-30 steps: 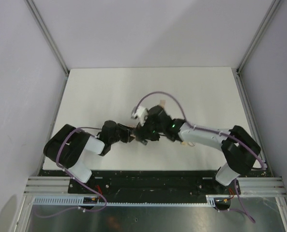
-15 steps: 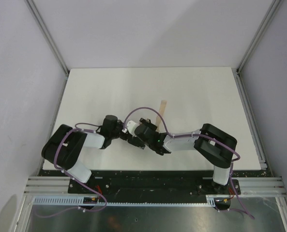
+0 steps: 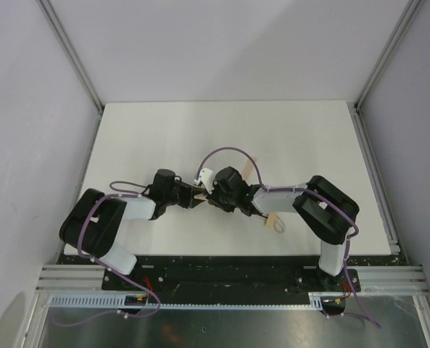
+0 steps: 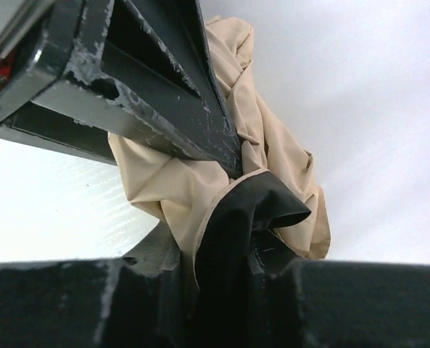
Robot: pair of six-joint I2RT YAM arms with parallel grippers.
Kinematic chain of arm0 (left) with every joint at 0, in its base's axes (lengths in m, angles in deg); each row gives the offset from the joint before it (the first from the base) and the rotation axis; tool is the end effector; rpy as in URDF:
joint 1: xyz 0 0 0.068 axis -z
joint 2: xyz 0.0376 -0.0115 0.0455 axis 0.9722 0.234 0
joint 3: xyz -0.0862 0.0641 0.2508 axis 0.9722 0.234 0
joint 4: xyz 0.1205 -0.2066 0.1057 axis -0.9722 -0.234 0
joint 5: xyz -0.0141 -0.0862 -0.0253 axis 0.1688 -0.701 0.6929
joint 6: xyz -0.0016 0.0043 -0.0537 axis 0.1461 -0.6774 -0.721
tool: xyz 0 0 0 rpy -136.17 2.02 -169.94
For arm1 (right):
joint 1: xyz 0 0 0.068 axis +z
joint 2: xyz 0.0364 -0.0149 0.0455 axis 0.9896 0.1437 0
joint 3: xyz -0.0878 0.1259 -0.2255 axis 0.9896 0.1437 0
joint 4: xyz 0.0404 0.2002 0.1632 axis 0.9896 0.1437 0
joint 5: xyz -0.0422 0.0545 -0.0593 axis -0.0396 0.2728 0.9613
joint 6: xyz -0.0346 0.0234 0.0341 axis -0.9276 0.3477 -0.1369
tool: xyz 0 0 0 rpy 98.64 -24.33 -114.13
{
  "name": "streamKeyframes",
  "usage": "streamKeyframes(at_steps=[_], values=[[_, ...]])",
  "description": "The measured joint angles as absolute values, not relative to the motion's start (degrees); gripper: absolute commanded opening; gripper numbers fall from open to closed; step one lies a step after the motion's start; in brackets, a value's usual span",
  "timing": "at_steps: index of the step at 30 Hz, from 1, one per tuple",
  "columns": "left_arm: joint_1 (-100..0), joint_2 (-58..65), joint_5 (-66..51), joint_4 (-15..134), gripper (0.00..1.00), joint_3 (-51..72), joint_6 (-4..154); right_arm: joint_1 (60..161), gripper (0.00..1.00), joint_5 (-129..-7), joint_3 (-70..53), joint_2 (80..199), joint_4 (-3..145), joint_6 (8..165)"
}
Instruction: Put away the umbrella
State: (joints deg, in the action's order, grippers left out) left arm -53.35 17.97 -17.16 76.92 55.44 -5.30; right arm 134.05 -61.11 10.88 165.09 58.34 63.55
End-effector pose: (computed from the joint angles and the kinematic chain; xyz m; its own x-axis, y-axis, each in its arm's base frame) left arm 0.2393 -0.1142 0.1151 -0.5681 -0.7906 0.2284 -0.6369 0.2467 -0.7304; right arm 0.2343 0.3040 0.1494 -0.1464 -0.6362 -0.7575 -0.8718 0.4448 -0.2051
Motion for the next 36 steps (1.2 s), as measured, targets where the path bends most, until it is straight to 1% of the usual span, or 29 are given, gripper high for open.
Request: streamKeyframes(at_steps=[1, 2, 3, 6, 7, 8, 9, 10, 12, 15, 18, 22, 28, 33, 36], values=[[-53.6, 17.7, -16.9, 76.2, 0.04, 55.3, -5.1, 133.3, 0.01, -63.3, 10.6, 165.4, 58.2, 63.1], [-53.8, 17.4, -16.7, 75.3, 0.11, 55.0, -4.8, 132.6, 0.00, -65.6, 10.3, 165.8, 58.1, 63.1], [-53.9, 17.2, -16.6, 74.8, 0.21, 54.9, -4.6, 131.8, 0.00, -67.9, 10.1, 166.3, 57.7, 63.2], [-55.5, 16.2, -16.6, 73.4, 0.59, 54.9, -3.2, 129.3, 0.00, -76.5, 9.0, 168.4, 55.7, 64.0], [-56.3, 15.5, -16.8, 72.9, 0.75, 55.2, -2.2, 128.8, 0.00, -78.9, 8.6, 169.2, 54.9, 64.7], [-57.1, 14.7, -17.0, 72.7, 0.87, 55.8, -1.0, 128.1, 0.00, -81.4, 8.1, 170.1, 54.0, 66.0], [-58.0, 13.3, -17.1, 72.0, 0.93, 56.8, 0.8, 127.4, 0.00, -84.2, 7.8, 171.0, 53.2, 67.3], [-59.3, 11.7, -17.7, 71.3, 0.96, 58.0, 1.4, 126.4, 0.00, -87.7, 7.4, 172.1, 52.1, 68.9], [-61.9, 7.5, -18.1, 69.9, 0.99, 59.4, 4.3, 124.8, 0.00, -93.0, 7.1, 173.7, 50.0, 71.9], [-64.7, 2.6, -18.0, 67.6, 0.99, 61.7, 7.7, 121.8, 0.00, -102.0, 6.8, 176.6, 45.9, 77.6], [-64.9, -1.2, -18.7, 66.1, 0.99, 63.7, 9.0, 120.2, 0.00, -110.5, 6.7, 179.2, 42.2, 84.1], [-63.3, -4.5, -18.8, 65.1, 0.99, 65.0, 9.0, 119.3, 0.00, -117.3, 6.8, 181.5, 39.2, 92.0], [-58.0, -6.9, -18.3, 65.1, 0.99, 65.2, 5.8, 118.6, 0.00, -121.7, 7.2, 184.1, 34.7, 103.2], [-52.0, -14.0, -12.6, 65.7, 1.00, 67.9, -1.0, 118.3, 0.00, -122.7, 7.5, 185.3, 31.0, 109.5], [-50.0, -12.3, -10.0, 65.8, 0.99, 68.2, -3.3, 118.2, 0.00, -123.3, 7.7, 186.0, 28.3, 112.8]])
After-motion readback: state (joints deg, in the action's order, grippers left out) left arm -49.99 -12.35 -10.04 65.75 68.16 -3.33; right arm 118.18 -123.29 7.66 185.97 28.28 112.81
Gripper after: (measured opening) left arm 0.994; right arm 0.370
